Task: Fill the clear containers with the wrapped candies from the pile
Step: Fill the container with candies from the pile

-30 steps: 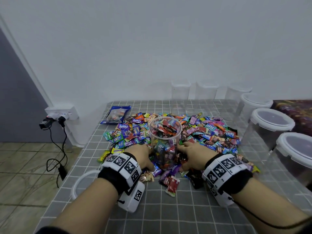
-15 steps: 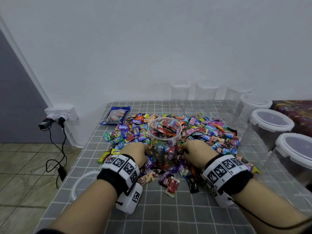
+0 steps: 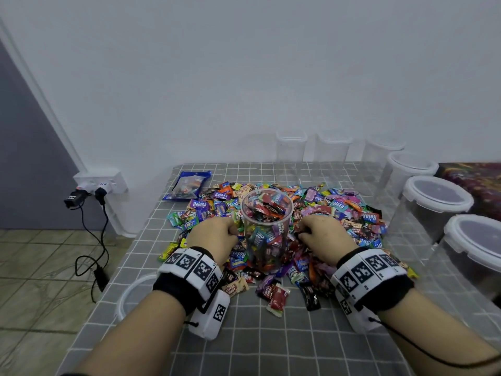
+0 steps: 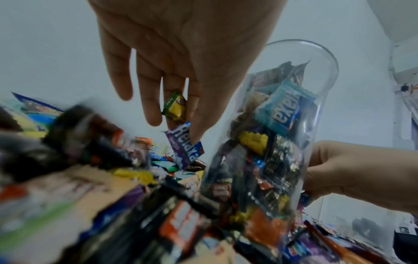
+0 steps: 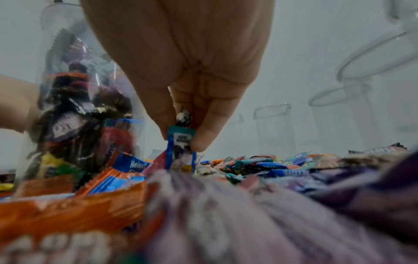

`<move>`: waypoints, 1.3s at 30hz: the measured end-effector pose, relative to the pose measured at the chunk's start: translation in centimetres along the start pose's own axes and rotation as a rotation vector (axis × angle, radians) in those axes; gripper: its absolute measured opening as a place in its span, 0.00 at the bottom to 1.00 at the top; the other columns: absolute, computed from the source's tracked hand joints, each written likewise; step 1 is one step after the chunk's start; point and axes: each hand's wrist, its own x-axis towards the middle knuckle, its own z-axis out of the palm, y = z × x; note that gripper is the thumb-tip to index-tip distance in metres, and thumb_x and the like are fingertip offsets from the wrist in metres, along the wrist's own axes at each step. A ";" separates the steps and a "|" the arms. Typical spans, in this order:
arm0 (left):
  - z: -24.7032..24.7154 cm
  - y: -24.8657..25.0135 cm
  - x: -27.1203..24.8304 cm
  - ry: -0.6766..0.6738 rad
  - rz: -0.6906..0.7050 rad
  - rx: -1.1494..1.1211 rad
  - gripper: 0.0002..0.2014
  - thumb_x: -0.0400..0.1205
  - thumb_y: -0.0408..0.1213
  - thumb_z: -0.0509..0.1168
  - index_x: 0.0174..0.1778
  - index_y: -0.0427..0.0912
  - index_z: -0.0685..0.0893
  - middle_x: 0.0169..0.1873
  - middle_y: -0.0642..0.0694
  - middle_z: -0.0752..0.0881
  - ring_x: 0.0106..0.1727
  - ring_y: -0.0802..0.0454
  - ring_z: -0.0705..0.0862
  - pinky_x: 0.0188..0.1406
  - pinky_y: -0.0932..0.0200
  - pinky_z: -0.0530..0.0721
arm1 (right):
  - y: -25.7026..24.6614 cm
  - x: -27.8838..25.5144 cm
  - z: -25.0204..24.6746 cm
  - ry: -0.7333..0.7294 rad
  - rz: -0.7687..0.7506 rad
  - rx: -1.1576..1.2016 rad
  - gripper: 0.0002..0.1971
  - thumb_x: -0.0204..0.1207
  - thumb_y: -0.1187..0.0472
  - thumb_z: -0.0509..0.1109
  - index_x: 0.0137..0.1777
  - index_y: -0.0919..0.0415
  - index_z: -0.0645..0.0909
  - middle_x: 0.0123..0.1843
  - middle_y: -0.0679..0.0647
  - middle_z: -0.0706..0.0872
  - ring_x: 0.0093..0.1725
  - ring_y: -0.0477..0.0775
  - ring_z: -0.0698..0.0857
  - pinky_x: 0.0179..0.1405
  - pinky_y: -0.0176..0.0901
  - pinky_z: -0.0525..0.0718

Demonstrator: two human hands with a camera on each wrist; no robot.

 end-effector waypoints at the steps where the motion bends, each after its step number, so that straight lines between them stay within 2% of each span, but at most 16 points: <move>1: -0.1 0.0 0.0 0.008 0.001 -0.025 0.03 0.79 0.40 0.65 0.41 0.53 0.81 0.43 0.53 0.84 0.49 0.50 0.82 0.44 0.57 0.79 | 0.0 0.0 -0.1 0.013 0.002 0.013 0.07 0.79 0.61 0.64 0.50 0.64 0.80 0.51 0.57 0.84 0.52 0.57 0.80 0.48 0.45 0.75; 5: -0.4 -0.1 -0.1 0.054 0.011 -0.140 0.05 0.79 0.37 0.65 0.47 0.47 0.86 0.45 0.51 0.85 0.50 0.50 0.82 0.48 0.59 0.78 | 0.2 -0.2 -0.4 0.064 0.013 0.063 0.06 0.80 0.61 0.64 0.42 0.60 0.74 0.43 0.55 0.80 0.44 0.54 0.75 0.40 0.42 0.68; 7: -0.6 -0.2 -0.1 0.093 0.010 -0.187 0.03 0.79 0.37 0.66 0.45 0.48 0.86 0.45 0.50 0.86 0.47 0.51 0.81 0.46 0.60 0.76 | 0.4 -0.4 -0.8 0.091 0.041 0.141 0.07 0.80 0.61 0.65 0.40 0.60 0.73 0.40 0.53 0.78 0.42 0.53 0.75 0.39 0.41 0.68; 10: -1.1 -0.3 -0.1 0.142 -0.009 -0.269 0.02 0.78 0.38 0.68 0.41 0.50 0.85 0.41 0.53 0.84 0.43 0.54 0.80 0.44 0.61 0.75 | 0.6 -0.7 -1.4 0.157 0.062 0.299 0.07 0.79 0.62 0.67 0.41 0.65 0.79 0.39 0.56 0.81 0.41 0.55 0.78 0.39 0.44 0.73; 14: -2.2 -0.2 -0.3 0.225 0.002 -0.352 0.04 0.78 0.40 0.70 0.38 0.52 0.82 0.39 0.54 0.84 0.42 0.54 0.80 0.45 0.60 0.76 | 0.0 -0.7 -3.0 0.281 0.037 0.370 0.06 0.79 0.61 0.67 0.42 0.61 0.79 0.36 0.49 0.78 0.40 0.53 0.76 0.39 0.42 0.68; 16: -2.8 0.1 -0.4 0.273 0.014 -0.388 0.03 0.78 0.39 0.70 0.38 0.50 0.83 0.38 0.53 0.84 0.41 0.54 0.80 0.43 0.61 0.75 | -0.7 -0.7 -3.9 0.353 0.018 0.421 0.06 0.80 0.60 0.67 0.42 0.59 0.78 0.39 0.51 0.79 0.42 0.53 0.76 0.39 0.41 0.67; 18: -3.4 0.3 -0.4 0.315 0.024 -0.428 0.03 0.77 0.39 0.70 0.37 0.49 0.84 0.35 0.53 0.84 0.40 0.54 0.80 0.41 0.60 0.75 | -1.5 -0.8 -4.8 0.413 -0.013 0.460 0.06 0.80 0.59 0.67 0.45 0.61 0.81 0.42 0.52 0.81 0.45 0.52 0.77 0.42 0.42 0.70; 21: -4.2 0.7 -0.3 0.361 0.046 -0.493 0.04 0.77 0.39 0.71 0.36 0.48 0.85 0.32 0.53 0.83 0.37 0.52 0.81 0.42 0.56 0.81 | -2.8 -0.8 -5.4 0.455 -0.089 0.462 0.07 0.80 0.60 0.67 0.48 0.63 0.83 0.45 0.52 0.82 0.46 0.51 0.78 0.44 0.41 0.71; 26: -5.3 1.5 -0.4 0.404 0.084 -0.540 0.02 0.77 0.39 0.71 0.38 0.47 0.86 0.33 0.50 0.85 0.38 0.50 0.82 0.41 0.55 0.82 | -4.6 -1.0 -4.6 0.437 -0.180 0.366 0.07 0.79 0.59 0.68 0.48 0.63 0.83 0.44 0.52 0.81 0.45 0.51 0.77 0.43 0.41 0.71; 30: -5.4 2.0 -0.4 0.399 0.120 -0.571 0.02 0.77 0.39 0.71 0.40 0.46 0.87 0.32 0.52 0.84 0.35 0.56 0.79 0.36 0.60 0.77 | -5.2 -1.0 -3.8 0.410 -0.245 0.231 0.10 0.79 0.56 0.67 0.47 0.65 0.83 0.44 0.55 0.84 0.46 0.55 0.80 0.47 0.48 0.76; 33: -5.4 2.4 -0.4 0.384 0.150 -0.560 0.02 0.77 0.38 0.70 0.41 0.46 0.87 0.34 0.51 0.84 0.38 0.53 0.80 0.38 0.59 0.77 | -5.5 -1.2 -3.8 0.375 -0.277 0.202 0.12 0.78 0.54 0.68 0.52 0.62 0.85 0.51 0.54 0.86 0.52 0.55 0.81 0.52 0.49 0.76; 35: -5.4 2.6 -0.4 0.377 0.164 -0.570 0.01 0.77 0.38 0.70 0.41 0.46 0.86 0.35 0.50 0.84 0.39 0.51 0.81 0.41 0.56 0.78 | -5.5 -1.5 -3.6 0.376 -0.300 0.228 0.10 0.77 0.55 0.70 0.50 0.62 0.86 0.54 0.54 0.86 0.55 0.55 0.82 0.55 0.50 0.77; 37: -5.4 2.8 -0.4 0.367 0.180 -0.586 0.01 0.77 0.37 0.70 0.40 0.47 0.86 0.34 0.50 0.84 0.39 0.51 0.81 0.42 0.56 0.79 | -5.3 -1.7 -3.2 0.407 -0.287 0.294 0.09 0.76 0.57 0.71 0.43 0.64 0.85 0.54 0.55 0.87 0.56 0.55 0.82 0.55 0.47 0.76; 39: -5.3 3.0 -0.5 0.349 0.196 -0.606 0.02 0.78 0.37 0.70 0.40 0.48 0.85 0.34 0.51 0.83 0.38 0.53 0.81 0.41 0.56 0.79 | -5.0 -2.1 -2.8 0.443 -0.253 0.429 0.09 0.75 0.56 0.73 0.46 0.62 0.83 0.55 0.53 0.86 0.56 0.51 0.81 0.54 0.40 0.73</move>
